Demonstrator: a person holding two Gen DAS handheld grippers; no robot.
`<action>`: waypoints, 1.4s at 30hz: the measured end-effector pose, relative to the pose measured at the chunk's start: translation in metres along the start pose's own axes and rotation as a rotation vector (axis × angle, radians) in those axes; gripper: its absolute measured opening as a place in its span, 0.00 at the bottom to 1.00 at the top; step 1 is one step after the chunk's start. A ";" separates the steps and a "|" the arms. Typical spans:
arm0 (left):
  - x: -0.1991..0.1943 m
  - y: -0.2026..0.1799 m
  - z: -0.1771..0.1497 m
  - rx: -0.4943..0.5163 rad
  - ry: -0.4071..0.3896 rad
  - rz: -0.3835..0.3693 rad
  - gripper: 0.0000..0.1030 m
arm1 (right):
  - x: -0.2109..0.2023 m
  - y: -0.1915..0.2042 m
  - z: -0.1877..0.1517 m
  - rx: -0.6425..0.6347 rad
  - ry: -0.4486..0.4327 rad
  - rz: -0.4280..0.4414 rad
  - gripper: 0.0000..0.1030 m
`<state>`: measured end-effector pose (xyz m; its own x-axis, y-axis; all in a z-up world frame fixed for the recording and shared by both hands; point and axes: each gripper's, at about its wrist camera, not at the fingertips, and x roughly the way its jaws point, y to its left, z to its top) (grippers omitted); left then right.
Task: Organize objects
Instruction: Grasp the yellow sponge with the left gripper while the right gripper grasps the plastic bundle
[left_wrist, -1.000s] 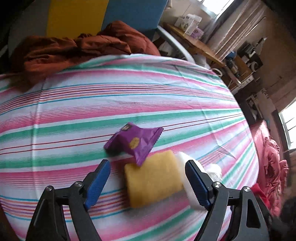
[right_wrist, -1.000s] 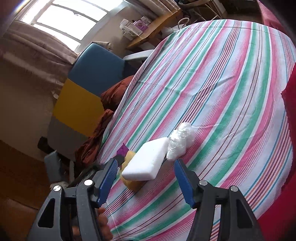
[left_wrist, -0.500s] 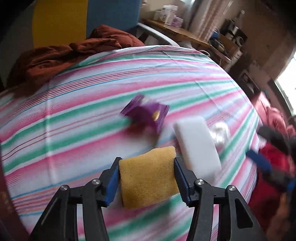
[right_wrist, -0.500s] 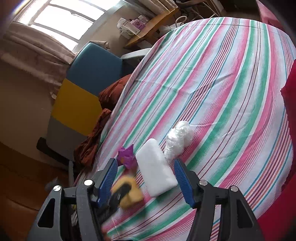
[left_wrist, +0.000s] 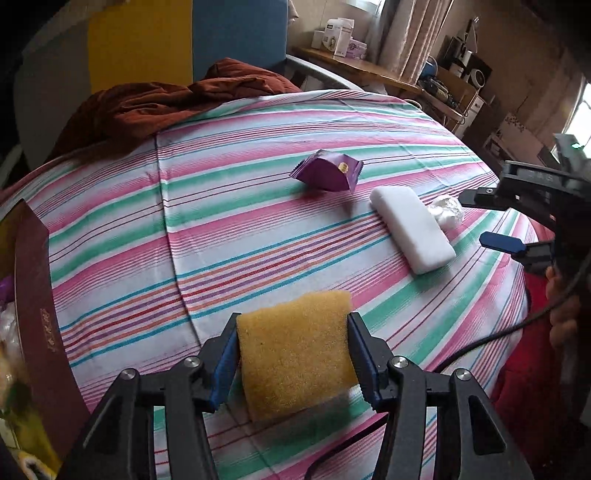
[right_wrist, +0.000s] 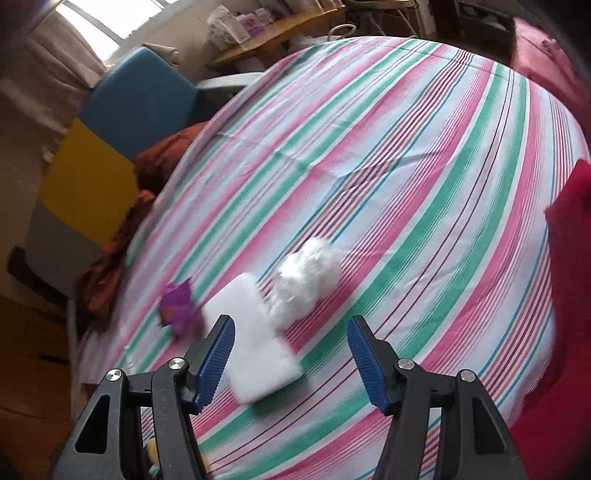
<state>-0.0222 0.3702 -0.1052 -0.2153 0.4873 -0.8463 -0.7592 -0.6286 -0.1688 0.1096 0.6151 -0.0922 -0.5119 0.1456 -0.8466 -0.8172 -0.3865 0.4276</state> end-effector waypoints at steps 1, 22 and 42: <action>0.000 0.001 0.000 -0.002 -0.002 -0.002 0.54 | 0.004 -0.001 0.003 0.008 0.003 -0.013 0.62; 0.008 0.004 -0.006 -0.044 -0.024 -0.049 0.54 | 0.036 0.010 0.024 -0.091 0.014 -0.122 0.39; -0.109 0.029 -0.014 -0.097 -0.279 0.067 0.51 | -0.022 0.043 0.018 -0.234 -0.202 0.046 0.39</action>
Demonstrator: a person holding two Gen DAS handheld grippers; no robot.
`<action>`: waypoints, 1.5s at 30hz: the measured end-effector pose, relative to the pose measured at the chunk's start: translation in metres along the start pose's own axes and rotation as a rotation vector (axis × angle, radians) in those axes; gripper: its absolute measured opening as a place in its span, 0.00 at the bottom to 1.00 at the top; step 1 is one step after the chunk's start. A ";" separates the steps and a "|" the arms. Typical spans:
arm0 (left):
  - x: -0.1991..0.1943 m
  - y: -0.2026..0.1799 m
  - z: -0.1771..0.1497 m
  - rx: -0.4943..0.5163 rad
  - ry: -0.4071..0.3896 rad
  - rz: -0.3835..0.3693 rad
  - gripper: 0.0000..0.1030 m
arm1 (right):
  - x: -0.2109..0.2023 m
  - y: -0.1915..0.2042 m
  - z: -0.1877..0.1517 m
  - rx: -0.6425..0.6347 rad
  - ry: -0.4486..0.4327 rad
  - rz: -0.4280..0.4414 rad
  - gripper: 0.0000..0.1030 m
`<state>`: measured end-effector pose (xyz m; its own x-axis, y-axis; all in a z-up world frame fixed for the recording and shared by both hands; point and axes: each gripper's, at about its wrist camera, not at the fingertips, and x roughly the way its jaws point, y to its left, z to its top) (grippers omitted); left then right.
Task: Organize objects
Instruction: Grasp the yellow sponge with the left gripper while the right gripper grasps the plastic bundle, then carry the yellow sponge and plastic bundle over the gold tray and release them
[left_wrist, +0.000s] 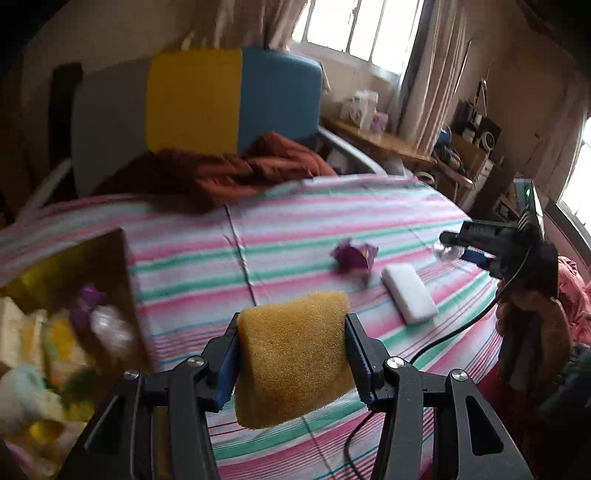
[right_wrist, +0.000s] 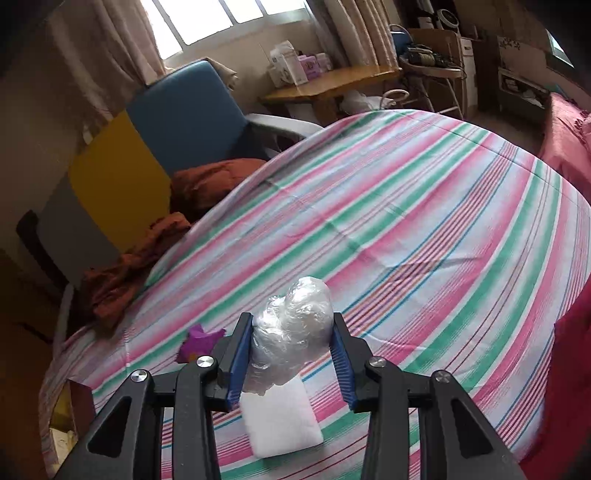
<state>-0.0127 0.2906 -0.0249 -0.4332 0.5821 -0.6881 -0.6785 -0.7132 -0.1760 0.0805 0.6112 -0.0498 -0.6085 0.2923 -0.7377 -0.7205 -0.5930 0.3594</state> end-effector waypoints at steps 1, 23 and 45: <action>-0.009 0.003 0.001 -0.003 -0.019 0.012 0.51 | -0.002 0.002 -0.001 -0.008 -0.003 0.004 0.39; -0.091 0.075 -0.031 -0.067 -0.126 0.197 0.52 | -0.042 0.077 -0.042 -0.345 -0.040 0.069 0.39; -0.118 0.135 -0.068 -0.177 -0.132 0.289 0.53 | -0.082 0.236 -0.168 -0.650 0.143 0.453 0.39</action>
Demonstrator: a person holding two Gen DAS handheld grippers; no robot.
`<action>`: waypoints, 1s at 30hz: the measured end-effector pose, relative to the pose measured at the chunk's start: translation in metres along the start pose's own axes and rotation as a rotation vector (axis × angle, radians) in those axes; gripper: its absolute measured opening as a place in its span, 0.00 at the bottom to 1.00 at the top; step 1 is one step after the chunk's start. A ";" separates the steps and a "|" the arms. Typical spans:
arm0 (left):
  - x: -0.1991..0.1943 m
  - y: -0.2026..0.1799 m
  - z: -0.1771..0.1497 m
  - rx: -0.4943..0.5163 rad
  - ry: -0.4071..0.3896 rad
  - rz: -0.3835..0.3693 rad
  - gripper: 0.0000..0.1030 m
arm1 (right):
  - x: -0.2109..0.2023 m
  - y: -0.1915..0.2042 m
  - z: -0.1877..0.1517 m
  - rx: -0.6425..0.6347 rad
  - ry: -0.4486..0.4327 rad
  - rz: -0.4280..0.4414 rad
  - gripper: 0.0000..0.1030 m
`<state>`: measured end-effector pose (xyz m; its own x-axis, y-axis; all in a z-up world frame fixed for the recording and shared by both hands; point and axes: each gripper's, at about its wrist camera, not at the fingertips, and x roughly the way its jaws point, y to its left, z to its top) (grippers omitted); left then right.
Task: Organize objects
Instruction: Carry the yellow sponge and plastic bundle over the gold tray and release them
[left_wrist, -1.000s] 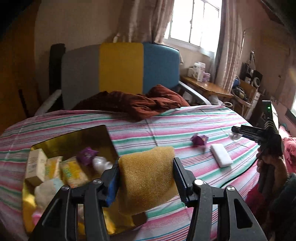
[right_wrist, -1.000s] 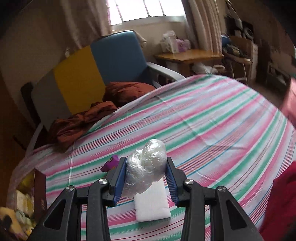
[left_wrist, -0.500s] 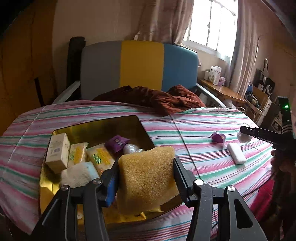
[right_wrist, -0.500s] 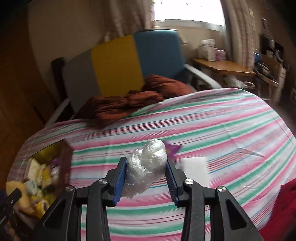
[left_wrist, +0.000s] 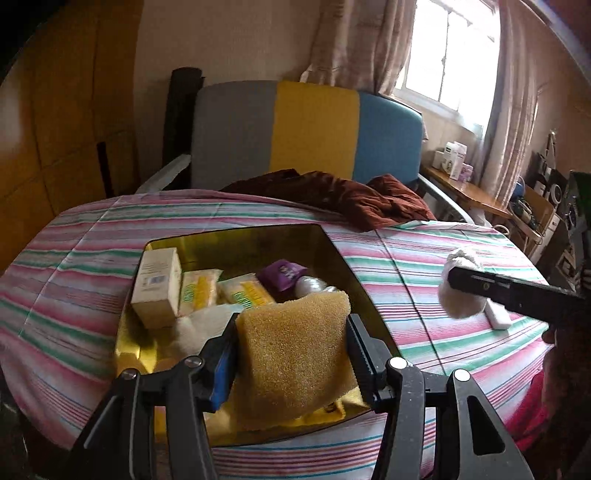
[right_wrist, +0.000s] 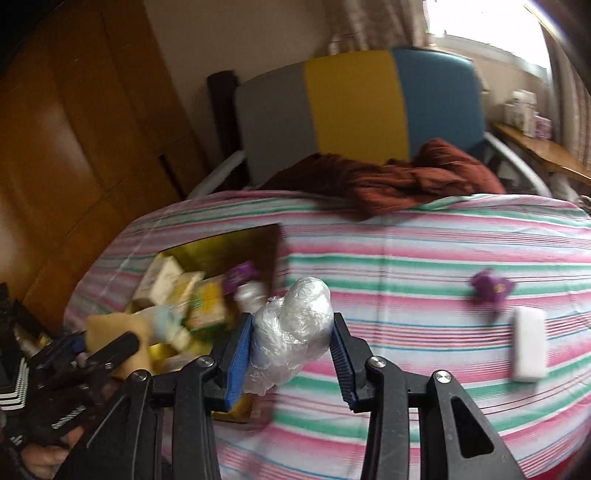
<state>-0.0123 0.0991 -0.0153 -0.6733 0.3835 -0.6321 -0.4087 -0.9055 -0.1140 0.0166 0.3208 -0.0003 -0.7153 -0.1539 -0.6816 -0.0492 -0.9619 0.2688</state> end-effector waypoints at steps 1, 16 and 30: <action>0.000 0.004 -0.001 -0.005 0.001 0.006 0.53 | 0.002 0.006 -0.001 -0.004 0.008 0.020 0.39; 0.001 0.051 -0.001 -0.115 0.013 0.048 0.54 | 0.031 0.076 -0.022 -0.199 0.064 0.008 0.40; 0.040 0.055 0.040 -0.129 0.027 0.072 0.54 | 0.061 0.086 -0.024 -0.249 0.105 0.000 0.40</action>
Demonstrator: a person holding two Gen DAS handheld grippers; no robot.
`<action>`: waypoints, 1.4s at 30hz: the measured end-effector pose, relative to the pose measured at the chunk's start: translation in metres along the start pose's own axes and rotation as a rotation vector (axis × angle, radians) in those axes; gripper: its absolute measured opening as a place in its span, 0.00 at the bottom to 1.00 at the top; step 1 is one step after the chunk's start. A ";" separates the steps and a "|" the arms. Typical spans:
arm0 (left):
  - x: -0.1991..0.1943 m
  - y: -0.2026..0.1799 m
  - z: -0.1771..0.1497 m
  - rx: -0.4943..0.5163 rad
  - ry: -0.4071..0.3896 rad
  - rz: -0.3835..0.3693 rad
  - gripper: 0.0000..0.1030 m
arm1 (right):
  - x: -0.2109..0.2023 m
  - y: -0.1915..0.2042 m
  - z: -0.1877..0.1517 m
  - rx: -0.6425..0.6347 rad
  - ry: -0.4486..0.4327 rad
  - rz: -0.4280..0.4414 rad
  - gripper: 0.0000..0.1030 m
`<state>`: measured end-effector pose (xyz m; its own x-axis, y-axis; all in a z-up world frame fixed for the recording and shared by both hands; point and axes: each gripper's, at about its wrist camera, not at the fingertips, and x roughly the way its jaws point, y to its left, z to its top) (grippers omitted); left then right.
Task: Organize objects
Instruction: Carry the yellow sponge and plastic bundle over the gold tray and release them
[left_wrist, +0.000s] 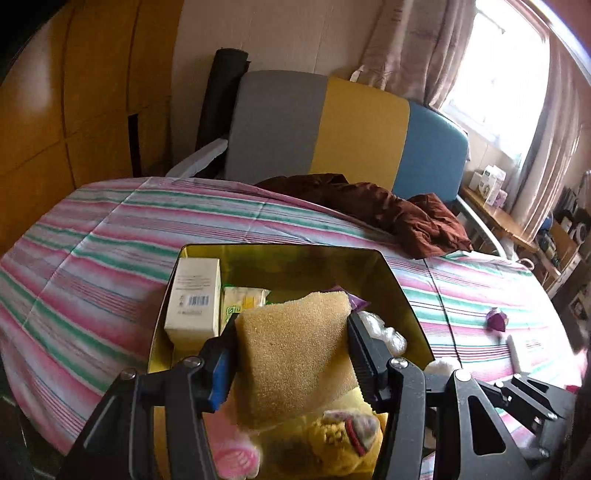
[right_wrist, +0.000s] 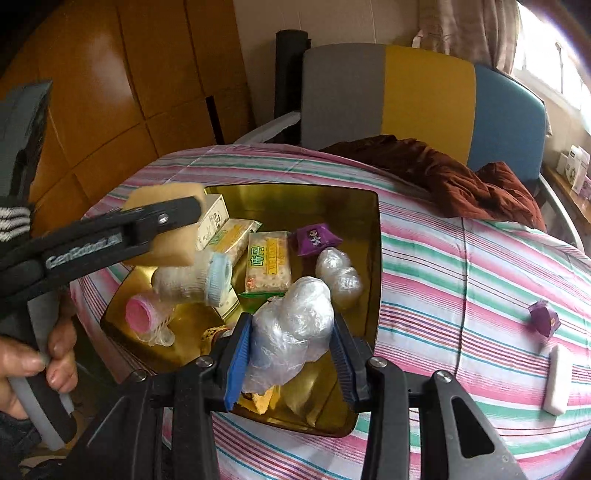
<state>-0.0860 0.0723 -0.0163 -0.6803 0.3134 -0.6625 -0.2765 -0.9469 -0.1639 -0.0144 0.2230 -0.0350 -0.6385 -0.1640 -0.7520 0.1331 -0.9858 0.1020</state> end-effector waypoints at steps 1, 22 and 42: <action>0.002 -0.003 0.001 0.011 -0.002 0.009 0.55 | 0.001 -0.001 0.000 0.001 0.001 0.000 0.40; 0.006 -0.026 0.004 0.092 -0.041 0.040 0.59 | 0.012 -0.012 0.002 0.037 0.013 0.003 0.40; -0.002 -0.028 0.006 0.092 -0.063 0.034 0.78 | 0.015 -0.011 0.005 0.045 -0.005 -0.005 0.50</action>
<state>-0.0803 0.0989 -0.0058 -0.7312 0.2876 -0.6186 -0.3117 -0.9474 -0.0720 -0.0298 0.2311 -0.0441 -0.6427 -0.1590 -0.7494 0.0954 -0.9872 0.1277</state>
